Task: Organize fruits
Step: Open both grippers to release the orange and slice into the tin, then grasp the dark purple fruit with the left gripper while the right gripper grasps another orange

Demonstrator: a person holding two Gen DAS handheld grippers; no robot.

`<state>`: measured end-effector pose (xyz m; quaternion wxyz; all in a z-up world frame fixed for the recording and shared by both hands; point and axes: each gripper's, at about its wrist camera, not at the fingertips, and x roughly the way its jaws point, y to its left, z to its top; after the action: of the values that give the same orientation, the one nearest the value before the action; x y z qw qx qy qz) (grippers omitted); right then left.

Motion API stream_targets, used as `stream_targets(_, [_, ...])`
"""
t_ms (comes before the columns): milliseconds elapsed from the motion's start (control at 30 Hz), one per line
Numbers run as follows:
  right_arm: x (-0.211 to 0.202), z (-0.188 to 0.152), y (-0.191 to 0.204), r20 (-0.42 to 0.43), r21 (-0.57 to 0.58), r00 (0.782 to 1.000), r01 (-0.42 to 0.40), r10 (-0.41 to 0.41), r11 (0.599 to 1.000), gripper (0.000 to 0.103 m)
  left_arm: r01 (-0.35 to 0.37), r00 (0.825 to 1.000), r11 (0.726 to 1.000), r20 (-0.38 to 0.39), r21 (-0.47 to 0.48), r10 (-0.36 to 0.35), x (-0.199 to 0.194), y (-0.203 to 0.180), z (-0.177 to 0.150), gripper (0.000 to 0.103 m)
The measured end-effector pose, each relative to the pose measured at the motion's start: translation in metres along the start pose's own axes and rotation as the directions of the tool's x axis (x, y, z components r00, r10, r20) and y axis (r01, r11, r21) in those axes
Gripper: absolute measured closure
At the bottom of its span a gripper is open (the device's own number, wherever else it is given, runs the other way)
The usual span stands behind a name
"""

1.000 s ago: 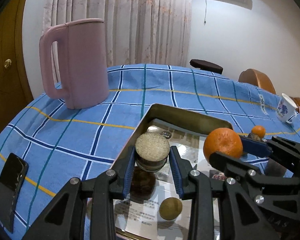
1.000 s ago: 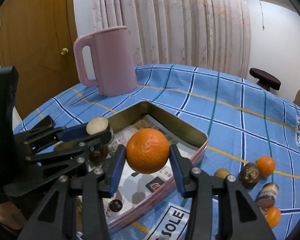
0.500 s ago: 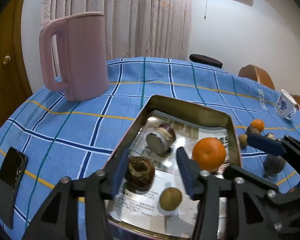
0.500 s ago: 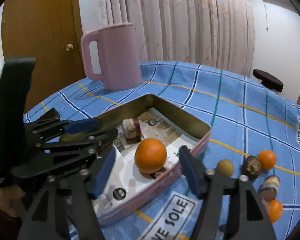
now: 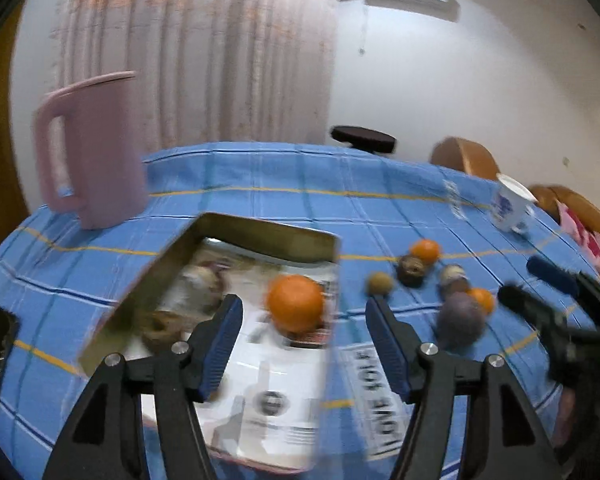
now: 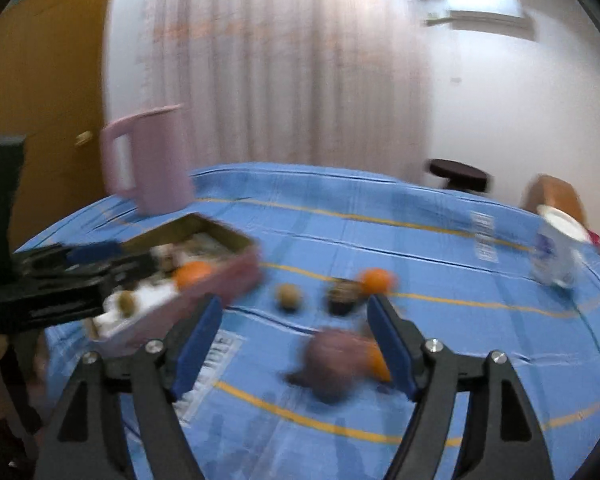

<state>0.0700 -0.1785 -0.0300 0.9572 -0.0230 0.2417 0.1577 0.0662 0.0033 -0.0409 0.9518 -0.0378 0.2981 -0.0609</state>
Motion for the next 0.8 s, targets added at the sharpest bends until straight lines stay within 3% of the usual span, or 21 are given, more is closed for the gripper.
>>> stream_targets(133, [-0.002,-0.007,-0.045,-0.040,0.114,0.995,0.094,-0.090,0.989,0.024,0.056,0.998,0.998,-0.042,0.035,-0.055,0.015,-0.030,-0.004,0.037])
stream_targets(233, [0.005,-0.012,-0.057,-0.093,0.116,0.987,0.138,-0.128,0.984,0.024,0.061,0.997,0.995,-0.050,0.080,-0.057,0.023,-0.051,-0.006,0.037])
stream_targets(467, [0.022,-0.016,-0.059,-0.164,0.140,0.985,0.084,-0.060,0.987,0.025,0.111,0.993,0.986,-0.060,0.124,-0.104,0.030,-0.078,-0.007,0.037])
stream_targets(567, [0.023,-0.017,-0.063,-0.165,0.155,0.983,0.106,-0.080,0.982,0.031,0.140,0.988,0.980,-0.079,0.140,-0.130,0.035,-0.088,-0.006,0.037])
stream_targets(800, [0.010,-0.022,-0.095,-0.142,0.269,0.982,0.159,-0.124,0.950,0.029,0.202,0.972,0.970,-0.149,0.134,-0.182,0.055,-0.105,-0.007,0.037])
